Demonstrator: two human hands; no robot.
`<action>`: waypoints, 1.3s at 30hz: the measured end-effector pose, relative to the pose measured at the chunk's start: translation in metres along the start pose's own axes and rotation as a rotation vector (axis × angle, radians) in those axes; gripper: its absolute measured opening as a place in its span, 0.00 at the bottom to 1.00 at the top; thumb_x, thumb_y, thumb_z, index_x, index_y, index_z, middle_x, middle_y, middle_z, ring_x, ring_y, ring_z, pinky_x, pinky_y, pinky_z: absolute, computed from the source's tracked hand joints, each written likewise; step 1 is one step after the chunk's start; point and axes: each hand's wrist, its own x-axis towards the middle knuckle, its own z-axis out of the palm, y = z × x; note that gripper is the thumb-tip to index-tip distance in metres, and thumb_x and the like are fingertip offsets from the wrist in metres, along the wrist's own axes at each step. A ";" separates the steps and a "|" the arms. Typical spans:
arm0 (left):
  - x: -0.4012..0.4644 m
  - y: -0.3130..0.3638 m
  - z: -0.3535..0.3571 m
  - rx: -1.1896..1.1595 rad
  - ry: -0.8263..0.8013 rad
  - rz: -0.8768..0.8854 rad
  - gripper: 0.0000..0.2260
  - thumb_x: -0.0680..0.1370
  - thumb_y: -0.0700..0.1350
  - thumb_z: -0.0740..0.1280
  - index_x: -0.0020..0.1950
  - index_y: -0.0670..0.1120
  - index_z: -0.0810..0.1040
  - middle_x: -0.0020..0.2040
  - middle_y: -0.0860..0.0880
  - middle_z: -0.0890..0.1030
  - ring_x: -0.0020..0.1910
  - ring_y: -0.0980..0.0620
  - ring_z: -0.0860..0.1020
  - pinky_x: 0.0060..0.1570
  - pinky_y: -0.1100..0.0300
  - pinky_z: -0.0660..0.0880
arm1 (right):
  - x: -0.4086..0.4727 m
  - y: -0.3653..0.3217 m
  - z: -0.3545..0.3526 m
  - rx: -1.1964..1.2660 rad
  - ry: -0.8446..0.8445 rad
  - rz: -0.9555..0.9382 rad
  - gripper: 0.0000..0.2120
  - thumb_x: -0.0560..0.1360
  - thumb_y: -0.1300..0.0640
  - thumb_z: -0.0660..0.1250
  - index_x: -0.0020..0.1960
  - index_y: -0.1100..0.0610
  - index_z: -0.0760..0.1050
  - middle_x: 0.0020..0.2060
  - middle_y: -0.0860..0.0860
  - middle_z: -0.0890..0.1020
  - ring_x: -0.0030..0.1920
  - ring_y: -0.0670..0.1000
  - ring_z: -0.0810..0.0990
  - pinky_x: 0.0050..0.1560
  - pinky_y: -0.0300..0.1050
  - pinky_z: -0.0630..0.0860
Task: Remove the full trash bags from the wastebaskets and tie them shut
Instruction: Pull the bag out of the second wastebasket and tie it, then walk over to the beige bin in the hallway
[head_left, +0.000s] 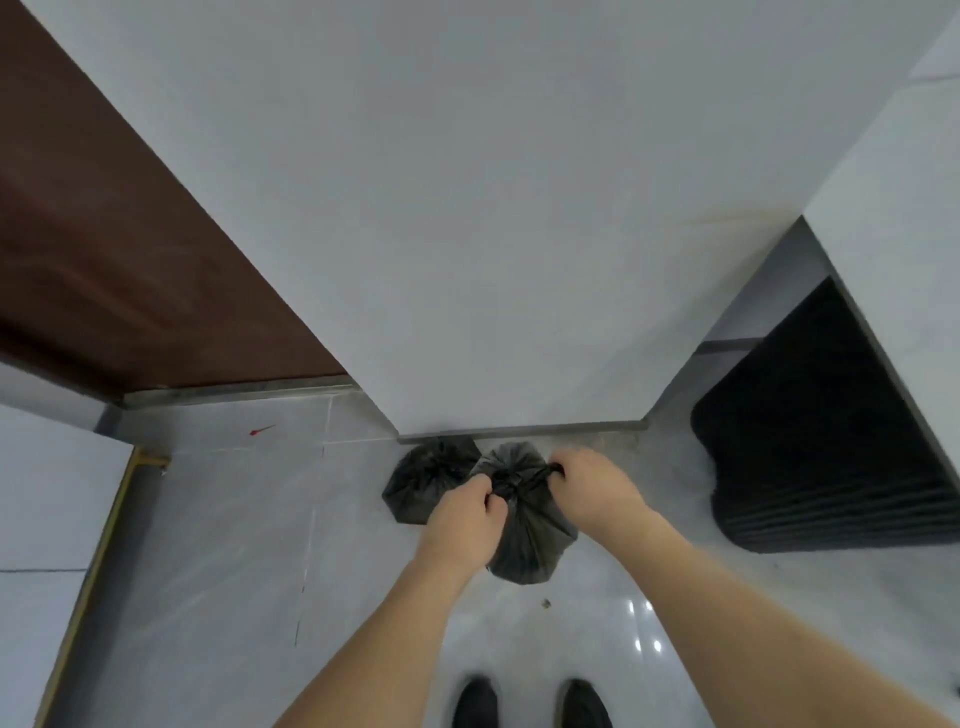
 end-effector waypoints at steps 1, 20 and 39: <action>0.026 -0.013 0.018 -0.007 0.005 0.004 0.11 0.79 0.46 0.57 0.38 0.44 0.66 0.34 0.45 0.74 0.33 0.48 0.71 0.34 0.52 0.70 | 0.027 0.010 0.014 0.022 0.006 0.017 0.08 0.77 0.59 0.56 0.42 0.56 0.72 0.46 0.56 0.80 0.45 0.56 0.76 0.41 0.45 0.71; 0.331 -0.205 0.257 0.001 -0.115 -0.099 0.10 0.78 0.45 0.61 0.38 0.43 0.70 0.35 0.44 0.75 0.35 0.46 0.75 0.38 0.53 0.74 | 0.330 0.159 0.272 0.116 0.121 0.107 0.16 0.76 0.59 0.61 0.63 0.56 0.75 0.60 0.56 0.78 0.59 0.58 0.76 0.59 0.48 0.73; -0.009 0.103 -0.102 0.351 0.220 0.330 0.21 0.82 0.47 0.56 0.73 0.40 0.64 0.72 0.42 0.68 0.71 0.45 0.64 0.72 0.54 0.59 | -0.062 -0.029 -0.147 -0.062 0.233 -0.095 0.26 0.82 0.54 0.53 0.76 0.64 0.55 0.75 0.59 0.60 0.75 0.55 0.57 0.73 0.47 0.51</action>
